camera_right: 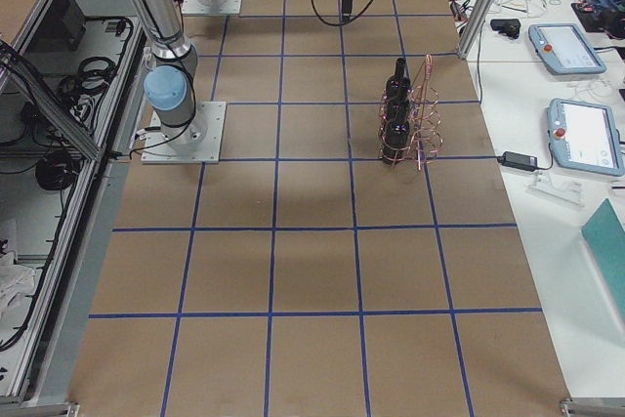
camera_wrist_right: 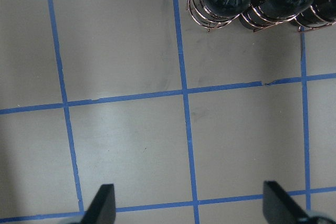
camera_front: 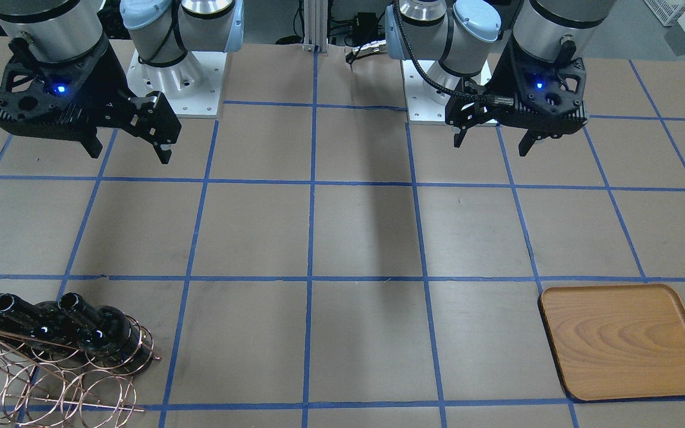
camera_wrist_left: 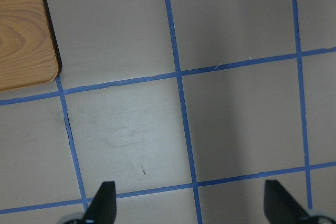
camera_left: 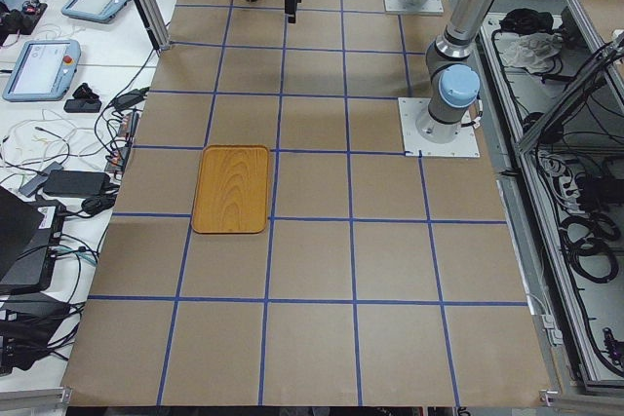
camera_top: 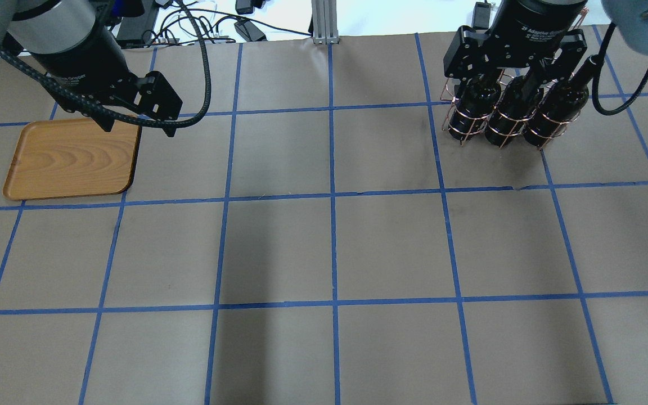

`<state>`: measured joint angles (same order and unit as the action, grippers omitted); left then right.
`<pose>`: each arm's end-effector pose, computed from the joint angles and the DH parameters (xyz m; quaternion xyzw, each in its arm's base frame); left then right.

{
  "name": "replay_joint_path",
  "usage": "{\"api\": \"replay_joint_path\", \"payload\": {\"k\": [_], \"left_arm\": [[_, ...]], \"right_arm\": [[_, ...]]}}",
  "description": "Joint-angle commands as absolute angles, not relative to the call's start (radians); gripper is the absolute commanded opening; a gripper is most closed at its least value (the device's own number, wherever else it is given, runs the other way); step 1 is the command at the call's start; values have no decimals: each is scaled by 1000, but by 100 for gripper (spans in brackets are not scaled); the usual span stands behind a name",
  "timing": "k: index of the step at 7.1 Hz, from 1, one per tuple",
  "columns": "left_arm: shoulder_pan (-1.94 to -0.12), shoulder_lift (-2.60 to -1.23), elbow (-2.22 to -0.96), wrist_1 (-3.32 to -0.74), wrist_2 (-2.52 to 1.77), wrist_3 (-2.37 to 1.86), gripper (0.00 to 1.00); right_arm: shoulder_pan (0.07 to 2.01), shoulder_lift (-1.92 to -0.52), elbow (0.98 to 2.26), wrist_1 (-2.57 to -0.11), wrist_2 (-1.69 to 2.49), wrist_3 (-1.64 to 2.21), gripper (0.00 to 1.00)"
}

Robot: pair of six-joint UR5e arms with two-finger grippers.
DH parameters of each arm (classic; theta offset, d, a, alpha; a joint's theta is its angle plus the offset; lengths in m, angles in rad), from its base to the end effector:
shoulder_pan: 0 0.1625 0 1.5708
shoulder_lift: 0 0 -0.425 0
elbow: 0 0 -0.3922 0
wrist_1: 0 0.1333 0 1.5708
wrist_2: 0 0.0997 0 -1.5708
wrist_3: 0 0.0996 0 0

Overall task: Take wine from basket and place on tray
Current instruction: 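Lower the right gripper over the wine rack toward the bottles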

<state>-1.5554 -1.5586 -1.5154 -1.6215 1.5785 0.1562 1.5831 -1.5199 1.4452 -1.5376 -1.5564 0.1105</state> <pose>-0.1250 -0.4895 0.5161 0.0703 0.9975 -0.0081 0.0046 0.1411 -0.5148 0.5209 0.0489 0.9986 -0.0203 0.0085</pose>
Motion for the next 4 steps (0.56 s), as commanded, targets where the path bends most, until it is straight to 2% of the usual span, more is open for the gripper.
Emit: {"api": "replay_joint_path", "payload": {"k": [1, 4], "left_arm": [[-1555, -1559, -1516, -1621, 1578, 156, 100], [-1554, -1557, -1516, -1621, 1580, 156, 100]], "right_arm": [[1583, -1519, 1448, -1542, -1559, 110, 100], [1582, -1526, 1448, -1580, -1569, 104, 100]]}}
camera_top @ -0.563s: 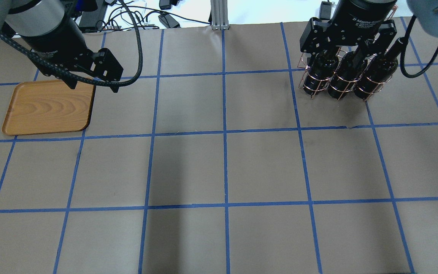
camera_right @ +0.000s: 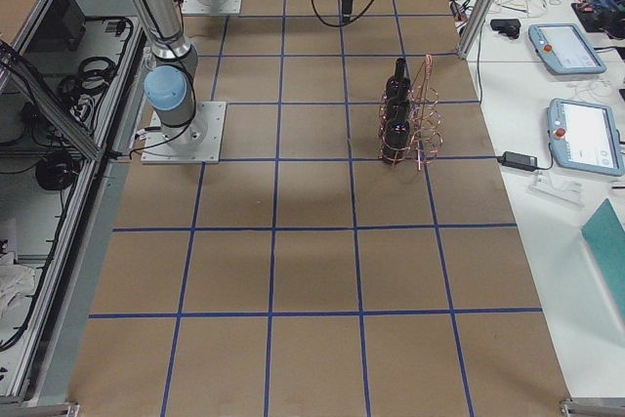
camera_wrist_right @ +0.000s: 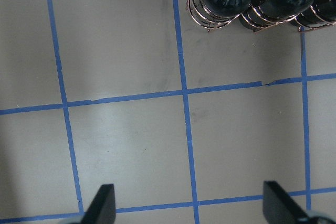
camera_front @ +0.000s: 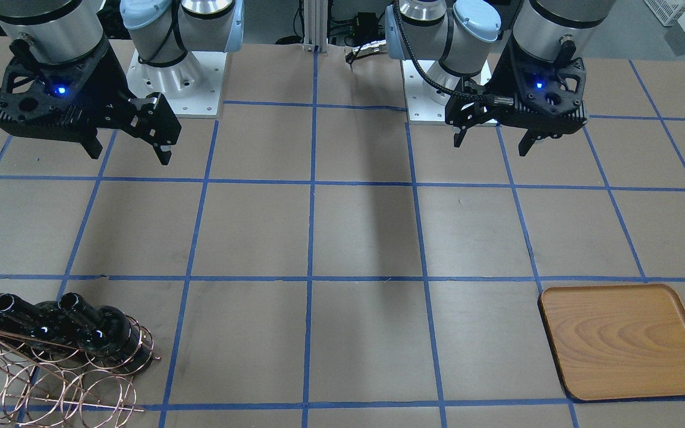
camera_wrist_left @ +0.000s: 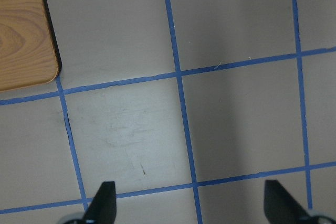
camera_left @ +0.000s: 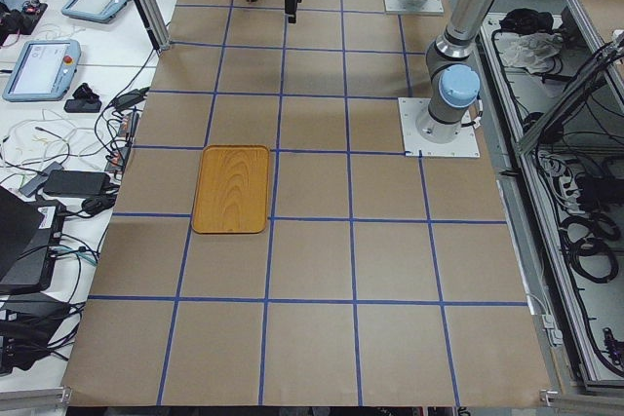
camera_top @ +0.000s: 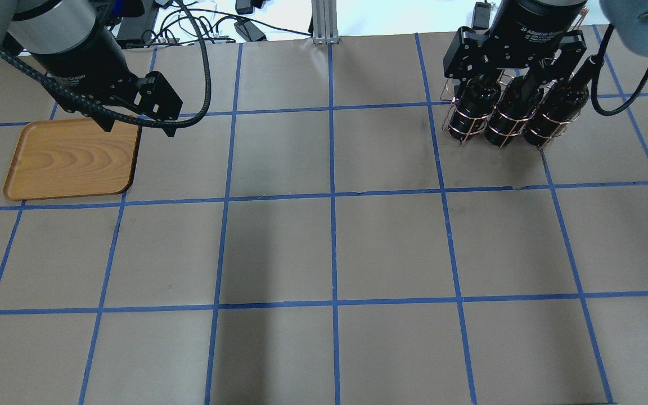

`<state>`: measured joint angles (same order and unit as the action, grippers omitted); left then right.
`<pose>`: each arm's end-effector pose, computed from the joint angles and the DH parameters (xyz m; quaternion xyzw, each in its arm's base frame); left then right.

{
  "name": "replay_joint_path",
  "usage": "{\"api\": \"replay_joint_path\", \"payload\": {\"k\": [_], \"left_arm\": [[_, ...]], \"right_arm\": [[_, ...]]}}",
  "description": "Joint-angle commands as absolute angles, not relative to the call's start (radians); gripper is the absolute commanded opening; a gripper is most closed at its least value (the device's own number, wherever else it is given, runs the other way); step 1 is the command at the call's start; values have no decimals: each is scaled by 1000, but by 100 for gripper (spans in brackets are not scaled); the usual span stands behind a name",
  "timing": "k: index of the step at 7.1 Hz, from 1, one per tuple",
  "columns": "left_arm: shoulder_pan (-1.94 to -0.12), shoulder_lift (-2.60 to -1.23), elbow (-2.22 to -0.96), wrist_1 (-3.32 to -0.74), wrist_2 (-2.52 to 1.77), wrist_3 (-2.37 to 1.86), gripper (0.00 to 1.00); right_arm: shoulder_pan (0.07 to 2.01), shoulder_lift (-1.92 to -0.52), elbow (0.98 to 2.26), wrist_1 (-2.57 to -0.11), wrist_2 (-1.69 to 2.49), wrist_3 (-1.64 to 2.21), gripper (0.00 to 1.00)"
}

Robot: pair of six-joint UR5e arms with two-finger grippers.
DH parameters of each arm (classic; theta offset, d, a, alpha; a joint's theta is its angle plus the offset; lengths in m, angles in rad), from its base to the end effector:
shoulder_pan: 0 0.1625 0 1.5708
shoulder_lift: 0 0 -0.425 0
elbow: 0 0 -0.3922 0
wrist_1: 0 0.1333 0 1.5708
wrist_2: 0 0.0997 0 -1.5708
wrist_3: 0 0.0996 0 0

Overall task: Take wine from basket and place on tray
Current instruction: 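Lower the right gripper over the wine rack toward the bottles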

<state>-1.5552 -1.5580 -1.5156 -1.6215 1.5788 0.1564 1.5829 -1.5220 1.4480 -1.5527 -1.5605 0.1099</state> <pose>-0.1249 -0.4893 0.5163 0.0703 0.9975 -0.0083 0.0047 0.1406 -0.5153 0.5221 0.0487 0.9984 -0.0276 0.0068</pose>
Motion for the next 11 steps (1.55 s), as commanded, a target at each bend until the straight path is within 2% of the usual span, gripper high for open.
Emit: {"api": "replay_joint_path", "payload": {"k": [1, 8, 10, 11], "left_arm": [[-1555, -1559, -1516, -1621, 1580, 156, 100], [-1555, -1557, -1516, -1621, 1580, 156, 100], [-1555, -1557, -1516, -1621, 1580, 156, 100], [-1555, -1557, -1516, -1621, 1580, 156, 100]], "right_arm": [[1582, -1526, 1448, -1583, -1575, 104, 100], [1424, -1510, 1450, -1699, -1572, -158, 100], [1379, -1444, 1450, -1757, -1572, -210, 100], [1359, -1419, 1450, -1793, -1572, -271, 93]]}}
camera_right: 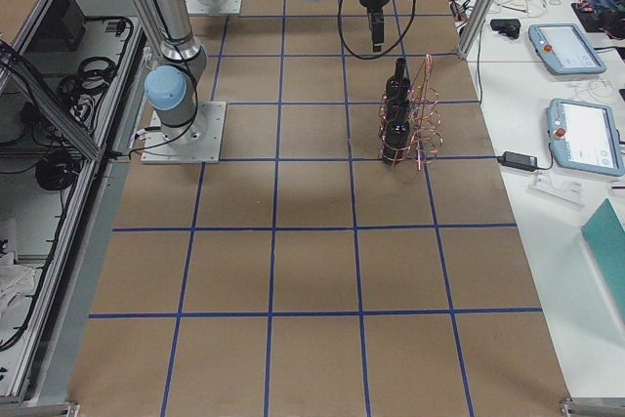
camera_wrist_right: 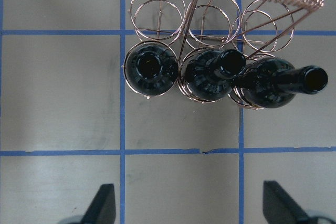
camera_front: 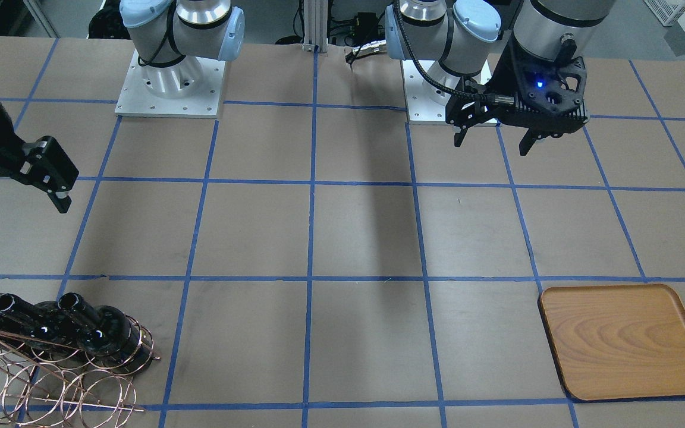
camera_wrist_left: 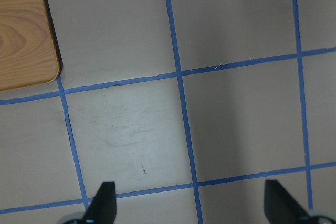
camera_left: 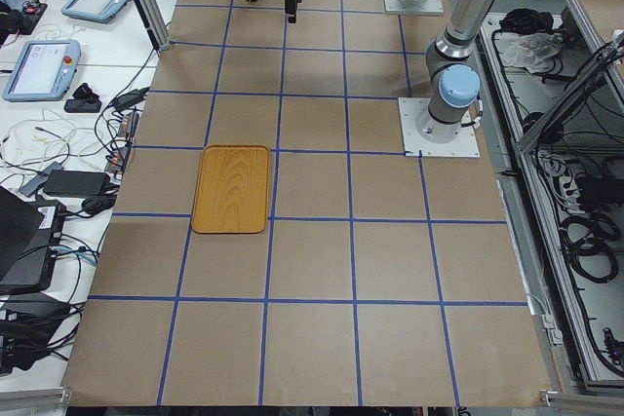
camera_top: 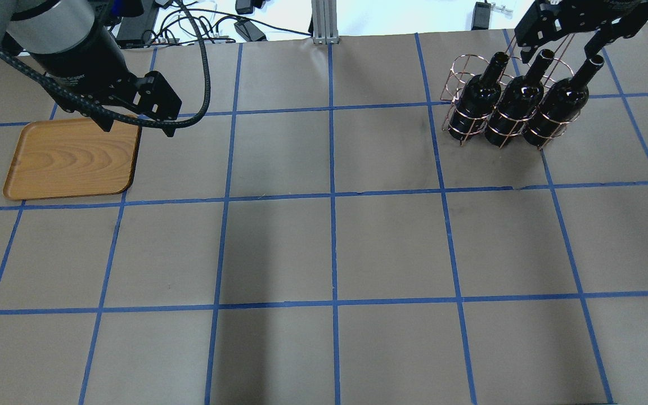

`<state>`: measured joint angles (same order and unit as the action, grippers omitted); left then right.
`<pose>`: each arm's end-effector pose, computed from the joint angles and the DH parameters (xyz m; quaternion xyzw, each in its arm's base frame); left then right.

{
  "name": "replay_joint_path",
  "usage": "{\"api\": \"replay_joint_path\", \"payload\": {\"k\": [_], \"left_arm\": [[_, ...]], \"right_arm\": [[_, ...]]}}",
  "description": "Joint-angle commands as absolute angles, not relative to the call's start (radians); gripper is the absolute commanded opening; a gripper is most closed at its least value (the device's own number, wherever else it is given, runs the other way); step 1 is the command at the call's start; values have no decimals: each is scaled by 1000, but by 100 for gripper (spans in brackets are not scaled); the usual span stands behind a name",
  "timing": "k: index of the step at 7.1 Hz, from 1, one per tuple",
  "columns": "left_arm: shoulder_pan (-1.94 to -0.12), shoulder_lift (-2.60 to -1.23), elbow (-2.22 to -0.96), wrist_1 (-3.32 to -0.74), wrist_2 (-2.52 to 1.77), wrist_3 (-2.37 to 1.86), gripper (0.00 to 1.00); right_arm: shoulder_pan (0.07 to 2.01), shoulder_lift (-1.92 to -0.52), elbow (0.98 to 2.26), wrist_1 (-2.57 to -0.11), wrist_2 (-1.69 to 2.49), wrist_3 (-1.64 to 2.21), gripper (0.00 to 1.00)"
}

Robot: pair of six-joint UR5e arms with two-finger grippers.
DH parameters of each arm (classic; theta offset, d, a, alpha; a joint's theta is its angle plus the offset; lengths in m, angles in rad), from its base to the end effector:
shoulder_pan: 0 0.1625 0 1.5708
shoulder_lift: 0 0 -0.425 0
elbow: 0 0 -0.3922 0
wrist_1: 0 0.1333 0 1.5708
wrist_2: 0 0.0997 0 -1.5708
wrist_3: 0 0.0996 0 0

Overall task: Take wine from basket and place on tray
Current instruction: 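Close the right gripper on the neck of the bottle nearest the robot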

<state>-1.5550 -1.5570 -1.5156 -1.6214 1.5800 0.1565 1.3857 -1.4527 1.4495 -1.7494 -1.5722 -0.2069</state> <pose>-0.1247 -0.4889 0.5168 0.0702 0.9975 -0.0088 0.0054 0.0281 -0.5733 0.5059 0.0108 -0.9958 0.0889 0.0184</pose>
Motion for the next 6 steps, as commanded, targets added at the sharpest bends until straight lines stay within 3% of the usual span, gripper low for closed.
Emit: {"api": "replay_joint_path", "payload": {"k": [1, 5, 6], "left_arm": [[-1555, -1557, -1516, -1621, 1580, 156, 100], [-1555, -1557, -1516, -1621, 1580, 156, 100], [-1554, -1559, -1516, -1621, 1578, 156, 100]], "right_arm": [[1345, -1389, 1450, -1802, -1568, -290, 89], [1339, -1280, 1450, -1930, -1560, -296, 71], [1339, -1266, 1450, -1939, -1560, -296, 70]]}}
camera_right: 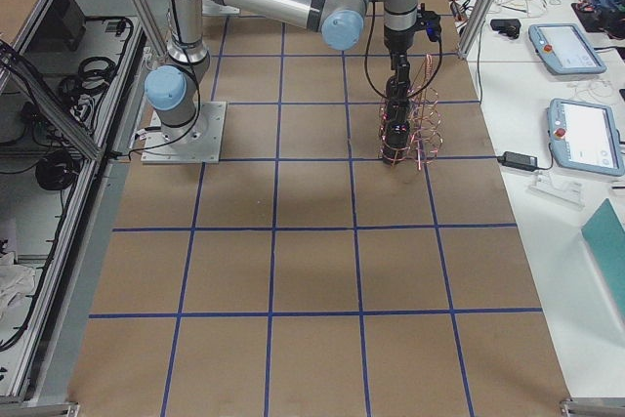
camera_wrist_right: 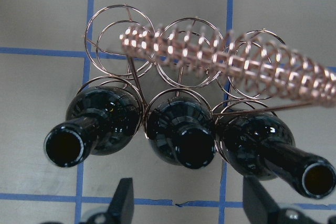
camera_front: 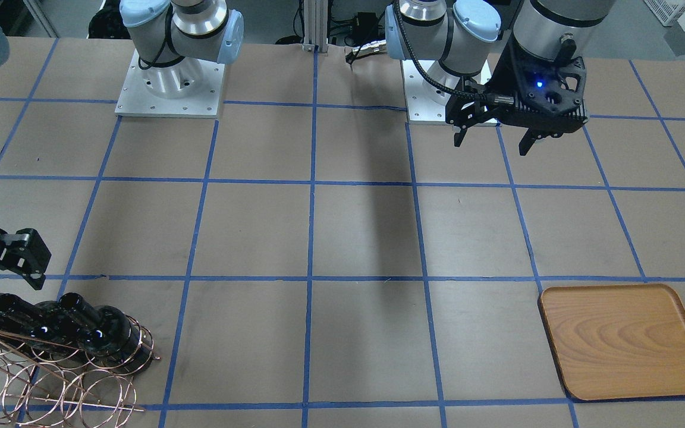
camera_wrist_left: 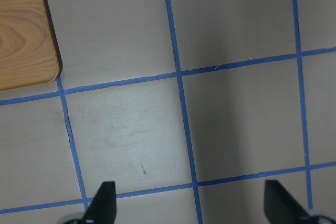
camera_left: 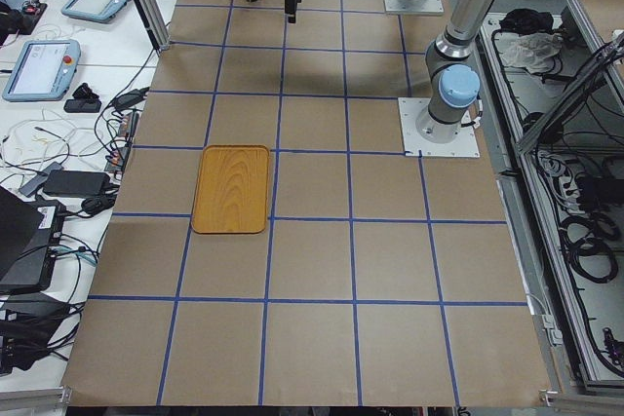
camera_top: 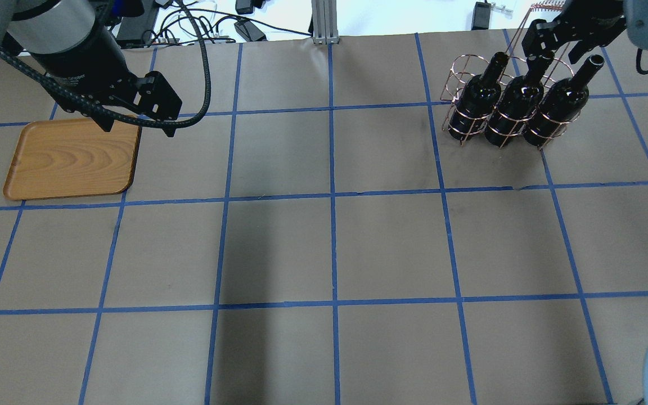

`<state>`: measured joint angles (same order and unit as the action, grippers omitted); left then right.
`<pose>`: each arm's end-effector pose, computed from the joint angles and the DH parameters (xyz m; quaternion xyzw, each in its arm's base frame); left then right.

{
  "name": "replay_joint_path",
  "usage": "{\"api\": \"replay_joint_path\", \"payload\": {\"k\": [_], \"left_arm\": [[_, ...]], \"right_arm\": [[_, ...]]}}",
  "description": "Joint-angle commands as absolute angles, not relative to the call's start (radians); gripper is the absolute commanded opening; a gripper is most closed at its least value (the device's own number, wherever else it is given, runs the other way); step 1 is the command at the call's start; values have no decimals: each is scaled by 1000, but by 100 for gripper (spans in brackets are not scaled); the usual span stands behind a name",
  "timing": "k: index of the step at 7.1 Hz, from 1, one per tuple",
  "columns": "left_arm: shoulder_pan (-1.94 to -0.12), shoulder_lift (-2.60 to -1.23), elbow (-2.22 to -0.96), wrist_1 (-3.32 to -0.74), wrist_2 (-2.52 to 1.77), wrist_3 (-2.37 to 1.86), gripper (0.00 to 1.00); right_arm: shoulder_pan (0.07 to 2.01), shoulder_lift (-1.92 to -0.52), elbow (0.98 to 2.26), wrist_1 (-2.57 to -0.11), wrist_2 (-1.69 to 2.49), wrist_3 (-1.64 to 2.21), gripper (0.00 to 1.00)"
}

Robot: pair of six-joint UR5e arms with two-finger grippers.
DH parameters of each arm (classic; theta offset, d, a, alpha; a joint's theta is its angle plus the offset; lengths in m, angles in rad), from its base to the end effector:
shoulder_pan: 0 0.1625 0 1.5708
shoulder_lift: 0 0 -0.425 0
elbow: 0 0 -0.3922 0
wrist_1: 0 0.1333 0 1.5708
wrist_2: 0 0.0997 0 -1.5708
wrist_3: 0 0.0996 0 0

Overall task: Take wine from basket and place on tray
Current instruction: 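Close the right gripper on the neck of the bottle nearest the robot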

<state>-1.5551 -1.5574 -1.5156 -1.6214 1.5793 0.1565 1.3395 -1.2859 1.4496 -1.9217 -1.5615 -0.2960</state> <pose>-0.1248 -0.4891 0.5166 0.0703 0.9975 -0.0086 0.0050 -0.0121 -0.6371 0.4272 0.0326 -0.9951 0.0914 0.0199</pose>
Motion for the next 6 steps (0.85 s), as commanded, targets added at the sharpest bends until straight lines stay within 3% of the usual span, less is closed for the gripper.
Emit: {"api": "replay_joint_path", "payload": {"k": [1, 5, 6], "left_arm": [[-1555, -1557, -1516, -1623, 1578, 156, 100], [-1555, -1557, -1519, -1623, 1580, 156, 100], [-1555, -1555, -1522, -1623, 1580, 156, 100]], "right_arm": [[1339, -1243, 1451, -1963, -1563, -299, 67], [1339, -1227, 1460, -1980, -1565, -299, 63], [1339, -1227, 1462, -1980, -1571, -287, 38]]}}
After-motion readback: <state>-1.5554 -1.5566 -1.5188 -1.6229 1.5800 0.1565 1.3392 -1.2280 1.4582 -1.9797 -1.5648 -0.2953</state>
